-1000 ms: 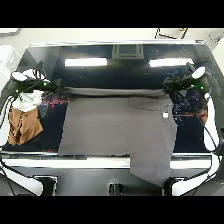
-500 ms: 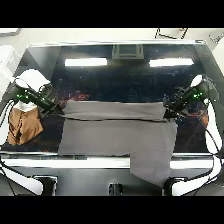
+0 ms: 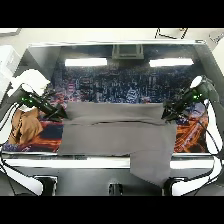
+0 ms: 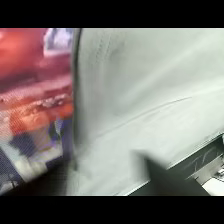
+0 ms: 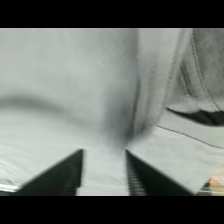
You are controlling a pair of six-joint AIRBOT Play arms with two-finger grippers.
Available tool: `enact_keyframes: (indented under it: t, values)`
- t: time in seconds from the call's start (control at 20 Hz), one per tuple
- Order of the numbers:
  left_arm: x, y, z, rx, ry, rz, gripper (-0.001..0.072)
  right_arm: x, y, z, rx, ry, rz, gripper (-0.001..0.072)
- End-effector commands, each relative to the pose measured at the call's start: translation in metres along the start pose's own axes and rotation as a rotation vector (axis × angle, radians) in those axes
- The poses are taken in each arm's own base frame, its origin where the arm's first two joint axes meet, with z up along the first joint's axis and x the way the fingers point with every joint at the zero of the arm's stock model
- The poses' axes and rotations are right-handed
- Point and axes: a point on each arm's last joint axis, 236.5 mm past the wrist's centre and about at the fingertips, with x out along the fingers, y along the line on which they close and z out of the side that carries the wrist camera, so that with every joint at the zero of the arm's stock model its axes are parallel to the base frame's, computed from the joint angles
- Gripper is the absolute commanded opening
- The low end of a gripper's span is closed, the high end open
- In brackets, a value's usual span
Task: Fold the clothes and pants, and hang the long-sleeved shirts on hangers.
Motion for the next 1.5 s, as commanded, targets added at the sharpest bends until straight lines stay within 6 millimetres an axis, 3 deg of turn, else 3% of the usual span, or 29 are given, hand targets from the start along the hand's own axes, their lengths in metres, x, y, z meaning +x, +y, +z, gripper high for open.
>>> enact_keyframes:
  t: [0.0, 0.05, 0.15, 0.2, 0.25, 0.35, 0.4, 0.55, 0.7, 0.85, 0.95, 1.05, 1.15, 1.3, 1.45]
  values:
    - [-0.018, 0.0, -0.008, 0.004, 0.004, -0.009, 0.0704, -0.019, -0.011, -0.008, -0.085, -0.022, -0.06, 0.0433]
    - [-0.031, 0.002, -0.012, 0.0, -0.009, -0.006, 0.0702, -0.03, -0.021, -0.013, -0.076, -0.039, -0.088, 0.0577]
    - [-0.055, 0.013, -0.019, -0.032, -0.067, 0.03, 0.0648, -0.047, -0.04, -0.031, -0.011, -0.033, -0.074, 0.0594]
    - [-0.062, 0.02, -0.027, -0.048, -0.085, 0.053, 0.0577, -0.049, -0.051, -0.044, 0.025, -0.017, -0.064, 0.0594]
    - [-0.062, 0.027, -0.038, -0.07, -0.092, 0.071, 0.0577, -0.047, -0.062, -0.059, 0.061, -0.007, -0.057, 0.0594]
    - [-0.041, 0.045, -0.065, -0.125, -0.108, 0.092, 0.0578, -0.032, -0.081, -0.085, 0.125, -0.013, -0.046, 0.0594]
    - [-0.02, 0.05, -0.078, -0.15, -0.125, 0.087, 0.0577, -0.021, -0.086, -0.096, 0.148, -0.016, -0.038, 0.0593]
    - [0.033, 0.052, -0.13, -0.101, -0.096, 0.066, 0.0577, 0.005, -0.091, -0.124, 0.123, -0.005, -0.042, 0.0592]
    - [0.059, 0.047, -0.163, -0.066, -0.033, 0.029, 0.0577, 0.013, -0.091, -0.134, 0.11, 0.021, -0.038, 0.0591]
    - [0.07, 0.045, -0.165, -0.084, -0.039, 0.0, 0.0574, 0.013, -0.09, -0.135, 0.109, 0.025, -0.035, 0.0589]
    - [0.07, 0.038, -0.158, -0.085, -0.069, -0.033, 0.0491, 0.013, -0.09, -0.137, 0.091, 0.033, -0.033, 0.0588]
    - [0.07, 0.031, -0.154, -0.089, -0.084, -0.06, 0.0489, 0.013, -0.09, -0.136, 0.091, 0.032, -0.034, 0.0577]
    - [0.077, 0.027, -0.158, -0.094, -0.063, -0.065, 0.0426, 0.013, -0.09, -0.137, 0.091, 0.036, -0.034, 0.0571]
    - [0.089, 0.025, -0.169, -0.116, -0.027, -0.068, 0.0412, 0.012, -0.096, -0.147, 0.093, 0.075, -0.06, 0.0572]
    - [0.092, 0.026, -0.171, -0.124, -0.025, -0.068, 0.0148, 0.012, -0.099, -0.15, 0.096, 0.086, -0.077, 0.0571]
